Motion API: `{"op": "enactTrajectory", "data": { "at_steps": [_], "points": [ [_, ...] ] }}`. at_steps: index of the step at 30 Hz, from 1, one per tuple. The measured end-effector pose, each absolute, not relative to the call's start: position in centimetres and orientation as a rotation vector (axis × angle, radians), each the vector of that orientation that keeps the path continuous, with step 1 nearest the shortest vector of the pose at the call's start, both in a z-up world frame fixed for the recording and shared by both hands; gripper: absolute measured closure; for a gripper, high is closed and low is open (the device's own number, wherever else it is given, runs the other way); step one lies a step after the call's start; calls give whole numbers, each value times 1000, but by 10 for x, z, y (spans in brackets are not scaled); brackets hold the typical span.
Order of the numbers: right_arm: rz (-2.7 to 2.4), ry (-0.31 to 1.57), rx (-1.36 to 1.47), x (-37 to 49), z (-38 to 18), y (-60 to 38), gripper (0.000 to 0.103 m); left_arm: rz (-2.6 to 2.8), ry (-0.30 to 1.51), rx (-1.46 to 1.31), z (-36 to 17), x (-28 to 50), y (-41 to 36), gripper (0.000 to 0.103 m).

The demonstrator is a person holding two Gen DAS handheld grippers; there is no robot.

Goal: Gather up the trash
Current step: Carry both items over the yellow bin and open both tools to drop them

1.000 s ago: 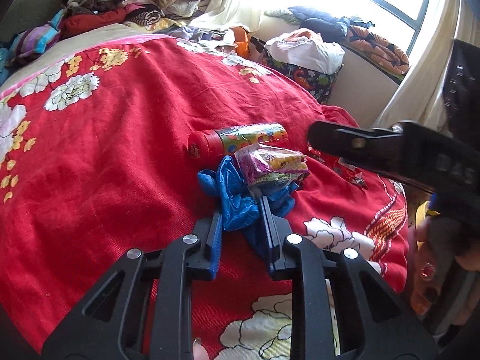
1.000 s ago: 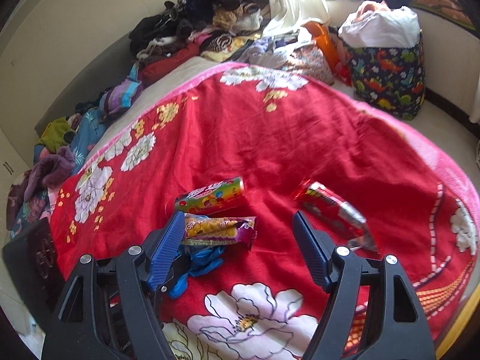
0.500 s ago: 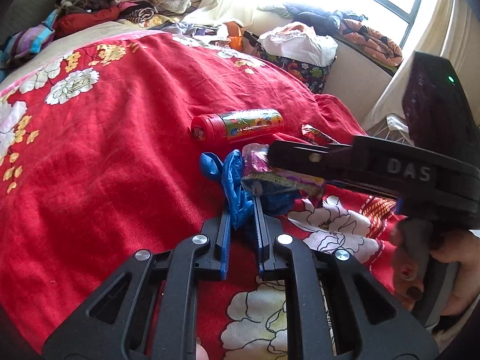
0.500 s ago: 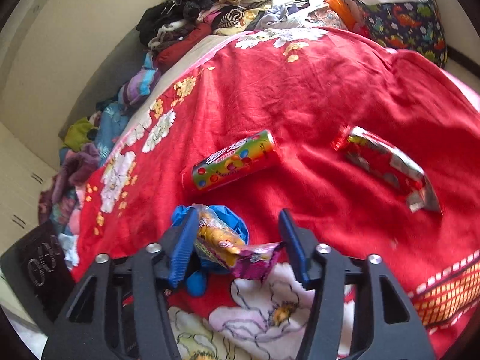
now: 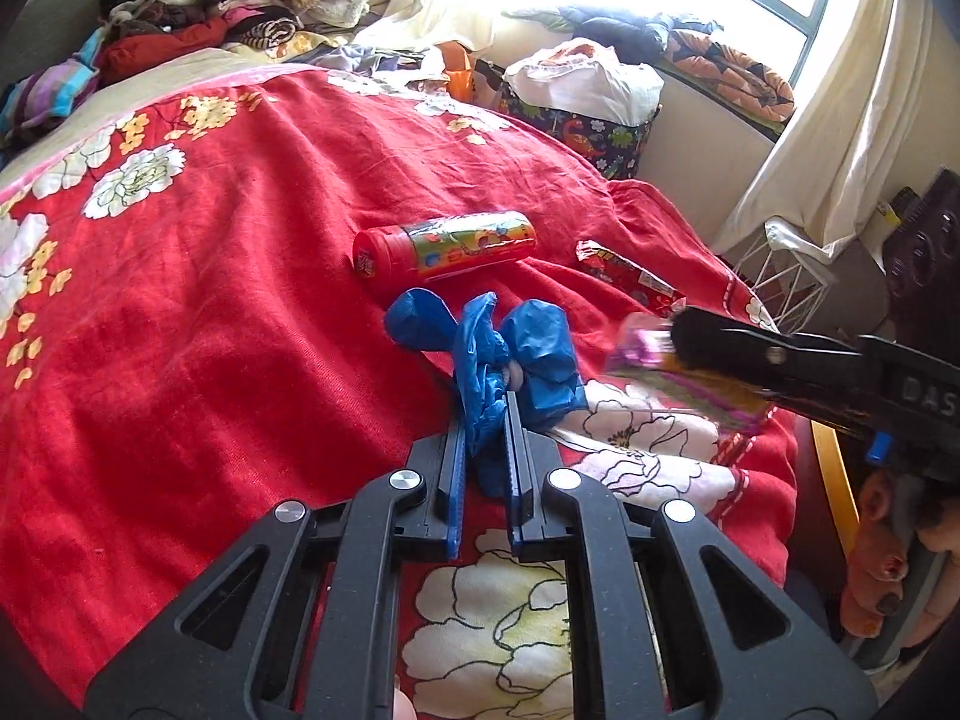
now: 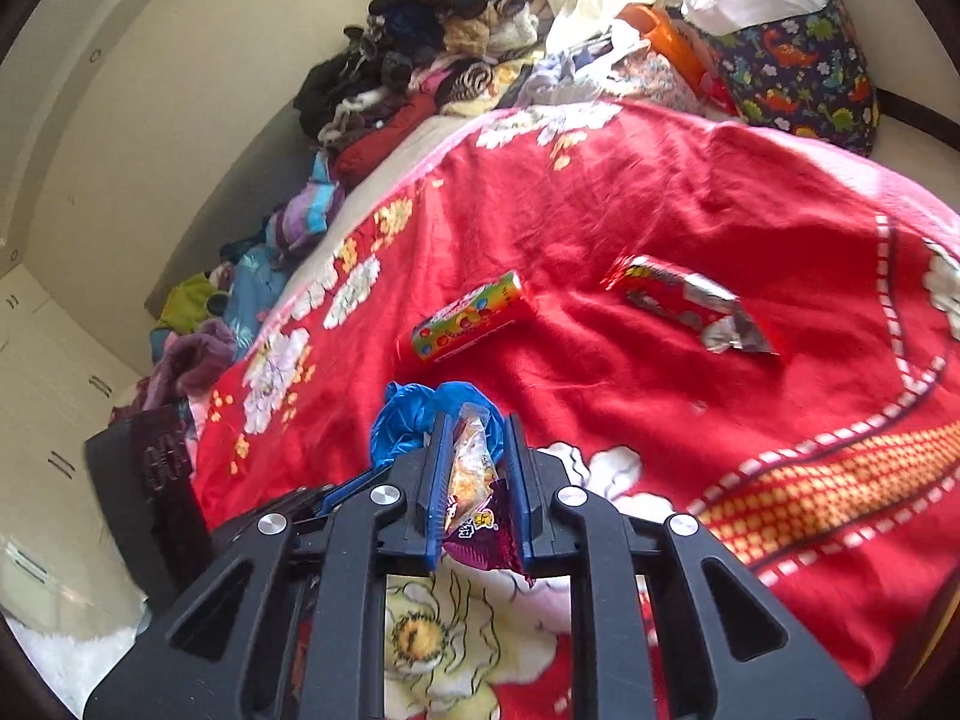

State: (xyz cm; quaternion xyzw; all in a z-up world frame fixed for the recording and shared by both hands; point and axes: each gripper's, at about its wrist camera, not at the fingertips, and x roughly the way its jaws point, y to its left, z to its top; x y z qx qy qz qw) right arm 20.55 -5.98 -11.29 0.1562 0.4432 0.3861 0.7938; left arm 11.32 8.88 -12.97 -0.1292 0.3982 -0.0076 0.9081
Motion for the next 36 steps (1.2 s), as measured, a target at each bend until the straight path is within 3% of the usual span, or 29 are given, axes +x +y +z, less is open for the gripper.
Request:
{"op": "enactTrajectory", "data": {
  "at_steps": [36],
  "points": [
    [472, 700, 387, 151, -62, -231, 86, -264, 714, -138, -65, 107, -32, 97]
  ]
}}
